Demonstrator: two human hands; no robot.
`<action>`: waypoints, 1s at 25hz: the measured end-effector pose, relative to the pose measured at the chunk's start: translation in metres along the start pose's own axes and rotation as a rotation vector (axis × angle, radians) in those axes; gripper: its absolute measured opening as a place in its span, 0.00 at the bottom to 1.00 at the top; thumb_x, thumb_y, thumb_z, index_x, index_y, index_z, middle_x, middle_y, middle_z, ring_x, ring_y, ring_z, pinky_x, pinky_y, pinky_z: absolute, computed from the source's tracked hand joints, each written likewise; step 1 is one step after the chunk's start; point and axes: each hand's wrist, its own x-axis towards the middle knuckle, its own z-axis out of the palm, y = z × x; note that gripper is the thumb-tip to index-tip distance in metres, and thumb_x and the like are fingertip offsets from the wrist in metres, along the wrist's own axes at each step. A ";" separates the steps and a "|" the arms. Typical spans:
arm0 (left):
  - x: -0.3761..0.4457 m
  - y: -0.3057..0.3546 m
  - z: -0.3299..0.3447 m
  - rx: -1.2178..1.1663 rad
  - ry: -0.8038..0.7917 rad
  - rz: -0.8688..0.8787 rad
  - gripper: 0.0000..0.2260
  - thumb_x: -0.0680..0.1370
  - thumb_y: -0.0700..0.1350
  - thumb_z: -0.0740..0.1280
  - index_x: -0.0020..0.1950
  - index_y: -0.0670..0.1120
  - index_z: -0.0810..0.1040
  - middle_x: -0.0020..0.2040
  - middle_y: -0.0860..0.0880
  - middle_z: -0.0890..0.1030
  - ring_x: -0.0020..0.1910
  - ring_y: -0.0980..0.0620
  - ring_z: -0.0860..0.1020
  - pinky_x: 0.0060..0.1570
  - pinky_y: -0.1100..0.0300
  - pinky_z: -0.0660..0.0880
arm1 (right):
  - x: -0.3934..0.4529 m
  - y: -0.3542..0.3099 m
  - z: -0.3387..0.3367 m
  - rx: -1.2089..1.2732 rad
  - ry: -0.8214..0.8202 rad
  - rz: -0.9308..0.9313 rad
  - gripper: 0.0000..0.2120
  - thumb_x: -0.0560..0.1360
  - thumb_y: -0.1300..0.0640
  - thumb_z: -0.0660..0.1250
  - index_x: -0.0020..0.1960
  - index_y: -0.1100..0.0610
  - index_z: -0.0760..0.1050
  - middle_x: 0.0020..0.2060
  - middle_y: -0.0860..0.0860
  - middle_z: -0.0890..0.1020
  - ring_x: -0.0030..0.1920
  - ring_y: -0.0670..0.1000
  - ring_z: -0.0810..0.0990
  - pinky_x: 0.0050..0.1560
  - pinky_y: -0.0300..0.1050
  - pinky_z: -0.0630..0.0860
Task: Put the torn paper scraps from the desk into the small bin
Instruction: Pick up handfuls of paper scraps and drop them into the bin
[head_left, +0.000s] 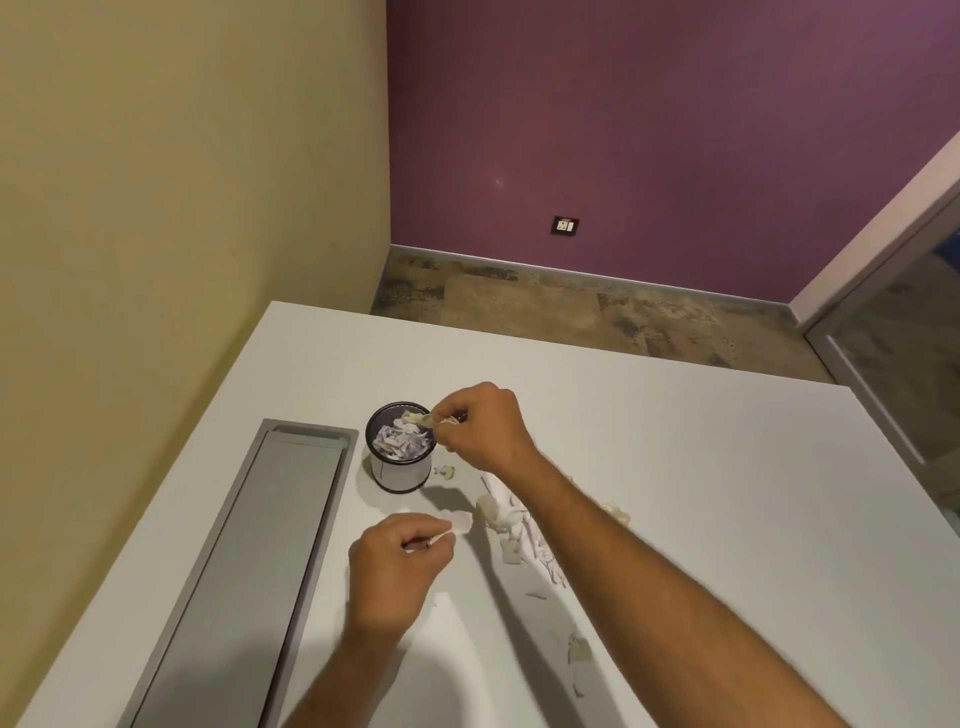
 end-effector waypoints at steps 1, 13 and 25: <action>0.007 0.006 -0.010 -0.017 0.016 -0.003 0.10 0.67 0.40 0.77 0.38 0.56 0.86 0.40 0.60 0.85 0.38 0.60 0.83 0.41 0.64 0.80 | 0.011 -0.006 0.007 -0.093 -0.038 -0.024 0.08 0.67 0.62 0.72 0.45 0.54 0.86 0.41 0.50 0.87 0.43 0.50 0.82 0.43 0.38 0.74; 0.098 0.056 -0.063 0.299 0.152 0.183 0.07 0.68 0.37 0.75 0.44 0.45 0.86 0.42 0.50 0.85 0.37 0.57 0.80 0.40 0.73 0.72 | 0.036 0.001 0.024 -0.356 -0.229 -0.138 0.29 0.68 0.60 0.74 0.67 0.48 0.71 0.58 0.53 0.82 0.57 0.55 0.79 0.57 0.51 0.78; 0.115 0.057 -0.025 0.954 -0.043 0.452 0.11 0.73 0.50 0.71 0.51 0.45 0.84 0.50 0.45 0.82 0.53 0.41 0.74 0.51 0.48 0.74 | -0.076 0.113 -0.028 0.112 0.100 0.243 0.18 0.69 0.62 0.75 0.57 0.50 0.80 0.48 0.41 0.83 0.47 0.38 0.81 0.53 0.39 0.80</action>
